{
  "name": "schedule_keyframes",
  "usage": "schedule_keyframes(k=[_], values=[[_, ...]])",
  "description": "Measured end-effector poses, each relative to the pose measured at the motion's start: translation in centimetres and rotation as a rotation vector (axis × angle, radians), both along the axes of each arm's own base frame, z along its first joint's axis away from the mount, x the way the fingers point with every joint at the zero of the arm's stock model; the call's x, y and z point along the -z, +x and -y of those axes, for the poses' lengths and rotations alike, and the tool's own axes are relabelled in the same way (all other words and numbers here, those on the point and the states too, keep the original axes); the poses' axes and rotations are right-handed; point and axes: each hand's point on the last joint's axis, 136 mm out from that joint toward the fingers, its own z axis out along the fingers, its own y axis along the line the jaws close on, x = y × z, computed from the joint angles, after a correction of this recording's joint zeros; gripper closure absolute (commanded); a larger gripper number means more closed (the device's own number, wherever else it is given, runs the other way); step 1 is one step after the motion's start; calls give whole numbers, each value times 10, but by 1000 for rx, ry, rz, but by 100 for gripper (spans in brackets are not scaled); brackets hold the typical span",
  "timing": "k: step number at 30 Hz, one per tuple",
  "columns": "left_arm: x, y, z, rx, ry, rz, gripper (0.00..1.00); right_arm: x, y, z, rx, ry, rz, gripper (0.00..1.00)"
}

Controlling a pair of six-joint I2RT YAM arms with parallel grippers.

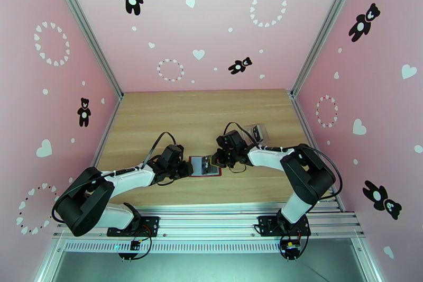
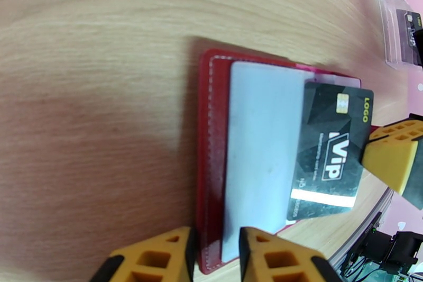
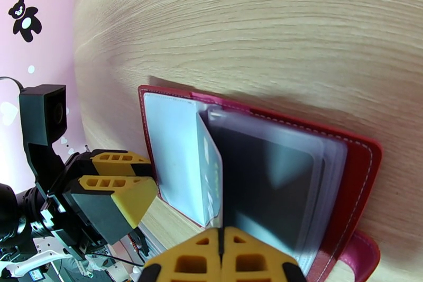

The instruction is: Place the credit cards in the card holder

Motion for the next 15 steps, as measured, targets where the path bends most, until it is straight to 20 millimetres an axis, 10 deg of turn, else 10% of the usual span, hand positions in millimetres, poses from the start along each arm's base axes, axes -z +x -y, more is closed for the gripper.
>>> schedule_keyframes(k=[15], values=[[0,0,0,0,0,0,71,7,-2,-4,-3,-5,-10,100]])
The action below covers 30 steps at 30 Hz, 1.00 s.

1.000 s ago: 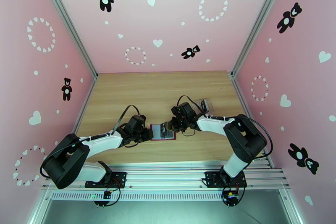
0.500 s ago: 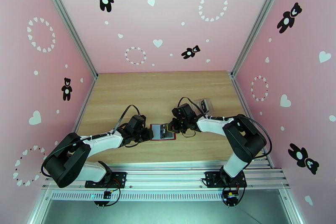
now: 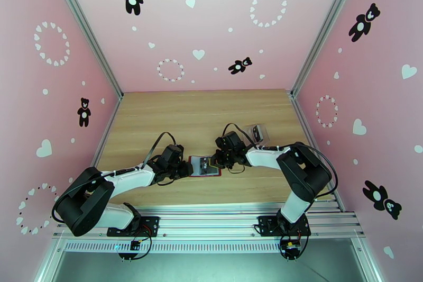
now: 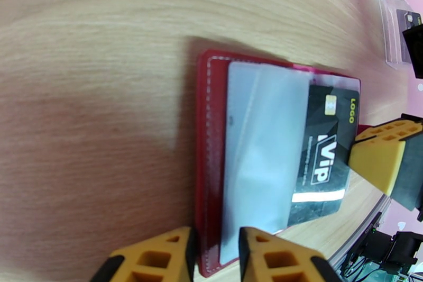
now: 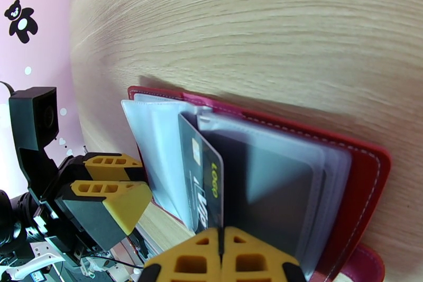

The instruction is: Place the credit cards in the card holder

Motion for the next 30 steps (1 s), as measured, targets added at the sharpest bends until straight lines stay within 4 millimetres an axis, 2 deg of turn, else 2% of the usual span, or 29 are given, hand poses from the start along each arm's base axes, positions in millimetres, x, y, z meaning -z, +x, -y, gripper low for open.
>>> schedule_keyframes(k=[12,30], values=[[0,0,0,0,0,0,71,2,-2,0,5,-19,-3,100],[0,0,0,0,0,-1,71,8,-5,-29,-41,-20,-17,100]])
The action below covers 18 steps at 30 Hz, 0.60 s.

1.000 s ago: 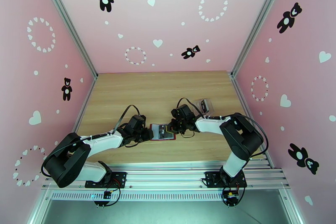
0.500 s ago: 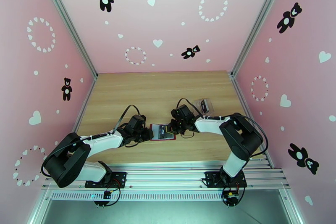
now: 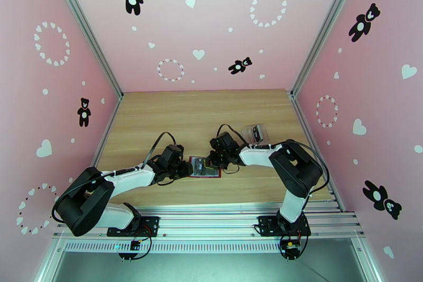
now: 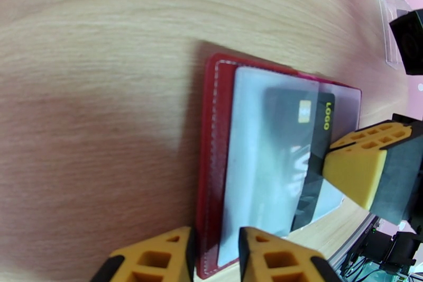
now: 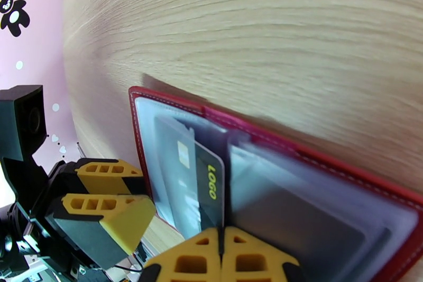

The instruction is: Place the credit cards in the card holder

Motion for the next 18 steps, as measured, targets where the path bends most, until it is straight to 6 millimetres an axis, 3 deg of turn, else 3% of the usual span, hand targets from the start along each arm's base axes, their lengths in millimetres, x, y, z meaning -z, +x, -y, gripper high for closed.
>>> schedule_keyframes(k=[12,18], values=[[0,-1,0,0,1,-2,71,3,-3,-12,12,-1,-28,100],[-11,-2,-2,-1,-10,15,65,-1,-4,-15,-6,-14,-12,70]])
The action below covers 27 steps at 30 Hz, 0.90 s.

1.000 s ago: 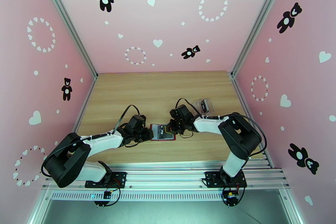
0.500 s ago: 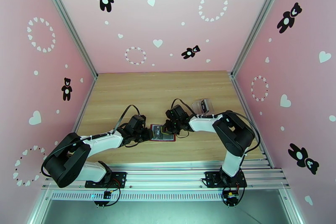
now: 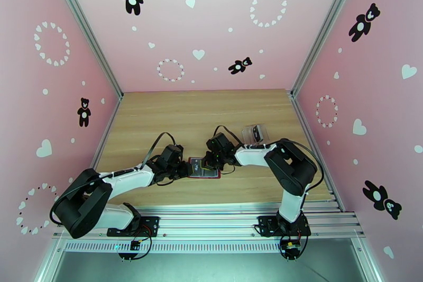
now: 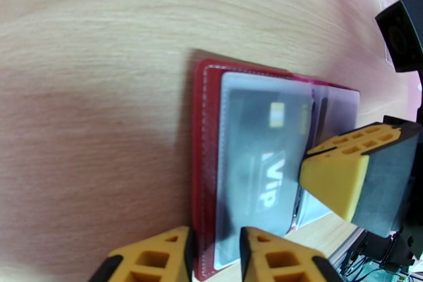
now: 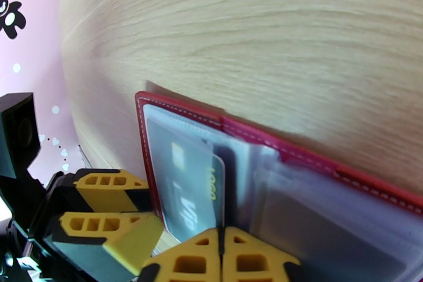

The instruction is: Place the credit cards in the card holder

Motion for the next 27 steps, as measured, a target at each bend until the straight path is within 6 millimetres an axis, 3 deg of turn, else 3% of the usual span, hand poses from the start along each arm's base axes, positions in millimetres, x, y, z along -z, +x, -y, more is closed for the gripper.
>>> schedule_keyframes(k=[2,7,13,19,27], values=[[-9,1,-1,-5,-7,23,63,-8,-1,0,-12,-14,18,60],[-22,2,-10,-31,15,60,62,-36,1,11,-29,-64,95,49],[-17,0,-23,-62,77,51,61,-62,12,50,-14,-268,229,41],[-12,0,-29,-81,109,46,60,-45,6,92,-33,-492,226,40],[-8,1,-32,-89,130,42,60,-21,-2,111,-68,-623,182,43]])
